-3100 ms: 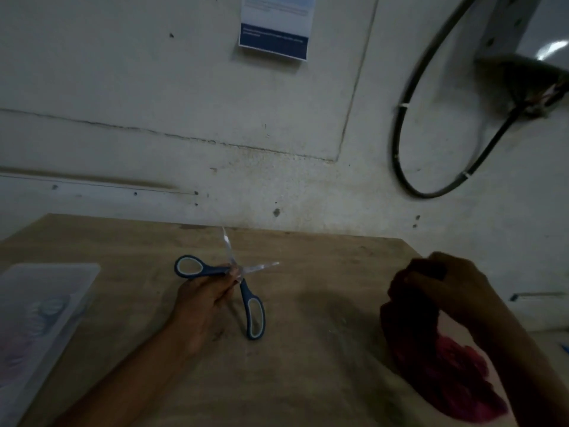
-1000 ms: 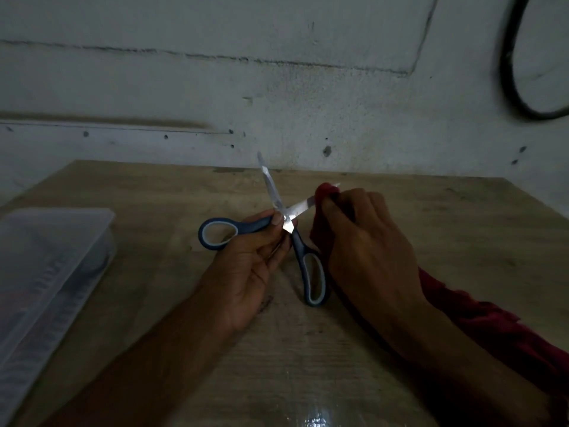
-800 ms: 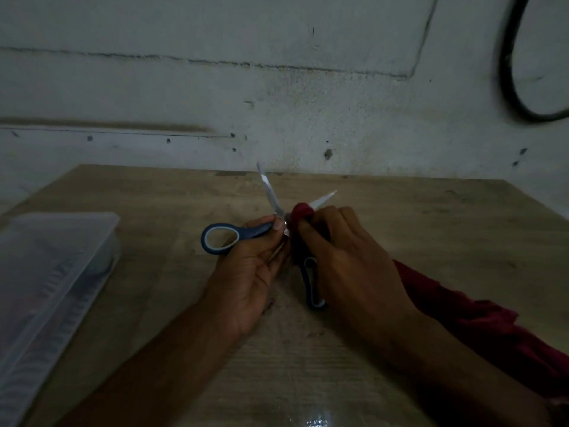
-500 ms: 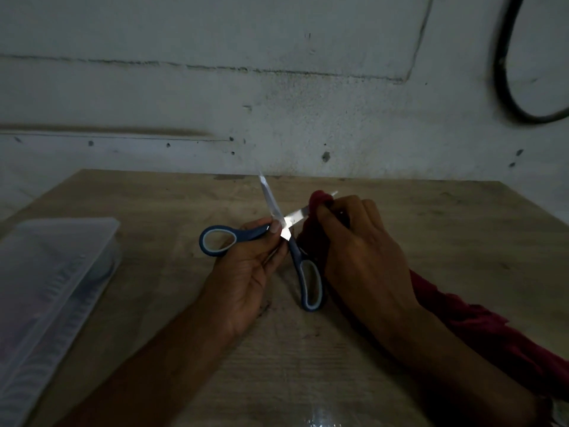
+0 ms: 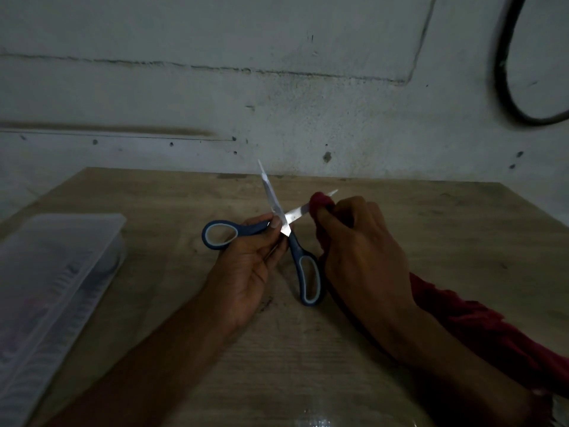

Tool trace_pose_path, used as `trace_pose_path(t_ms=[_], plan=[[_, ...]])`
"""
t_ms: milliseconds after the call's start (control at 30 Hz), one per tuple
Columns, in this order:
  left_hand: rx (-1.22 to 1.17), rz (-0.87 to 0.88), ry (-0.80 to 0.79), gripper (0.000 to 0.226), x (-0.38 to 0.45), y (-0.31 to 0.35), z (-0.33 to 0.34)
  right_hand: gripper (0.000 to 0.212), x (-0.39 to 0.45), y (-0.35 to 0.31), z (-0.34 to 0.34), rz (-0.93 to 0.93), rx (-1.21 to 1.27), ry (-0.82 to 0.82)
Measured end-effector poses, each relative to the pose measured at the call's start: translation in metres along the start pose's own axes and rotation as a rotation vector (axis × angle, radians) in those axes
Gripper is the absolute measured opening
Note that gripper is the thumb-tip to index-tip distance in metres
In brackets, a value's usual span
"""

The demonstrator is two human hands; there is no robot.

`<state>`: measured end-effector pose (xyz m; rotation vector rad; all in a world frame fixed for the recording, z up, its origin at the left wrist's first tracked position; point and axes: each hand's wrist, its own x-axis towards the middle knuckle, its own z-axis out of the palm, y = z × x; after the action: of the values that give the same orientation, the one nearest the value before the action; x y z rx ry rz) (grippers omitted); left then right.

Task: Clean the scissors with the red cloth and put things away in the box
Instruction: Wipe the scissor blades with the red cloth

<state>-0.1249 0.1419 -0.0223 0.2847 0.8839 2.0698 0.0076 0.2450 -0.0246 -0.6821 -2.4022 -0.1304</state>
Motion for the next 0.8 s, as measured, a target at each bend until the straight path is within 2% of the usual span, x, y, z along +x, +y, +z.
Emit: trace_pose_path(t_ms=[167, 233, 333, 400, 500, 567, 733, 800], plan=[[0.002, 0.014, -0.043, 0.017, 0.000, 0.000, -0.001, 0.073, -0.010, -0.014, -0.002, -0.128, 0.061, -0.069], [0.011, 0.020, -0.033, 0.017, 0.001, 0.000, -0.001, 0.075, -0.005, -0.006, -0.002, -0.099, 0.037, -0.039], [0.003, 0.021, -0.017, 0.018, 0.002, -0.001, 0.000, 0.064, 0.004, 0.012, -0.002, -0.013, 0.034, 0.042], [0.010, 0.024, -0.009, 0.017, 0.002, -0.001, 0.000, 0.063, 0.004, 0.012, 0.000, 0.009, 0.050, 0.030], [0.013, 0.021, -0.021, 0.016, 0.002, -0.002, -0.001, 0.070, -0.004, -0.004, 0.003, -0.094, 0.109, -0.053], [0.008, 0.018, -0.029, 0.018, 0.001, -0.001, -0.001, 0.061, -0.005, -0.009, 0.001, -0.141, 0.121, -0.076], [0.004, 0.013, -0.021, 0.018, -0.001, 0.000, 0.001, 0.060, 0.005, 0.012, -0.002, -0.058, 0.063, 0.058], [0.003, 0.012, -0.011, 0.017, -0.001, -0.001, 0.001, 0.056, 0.005, 0.010, -0.003, -0.029, 0.070, 0.064]])
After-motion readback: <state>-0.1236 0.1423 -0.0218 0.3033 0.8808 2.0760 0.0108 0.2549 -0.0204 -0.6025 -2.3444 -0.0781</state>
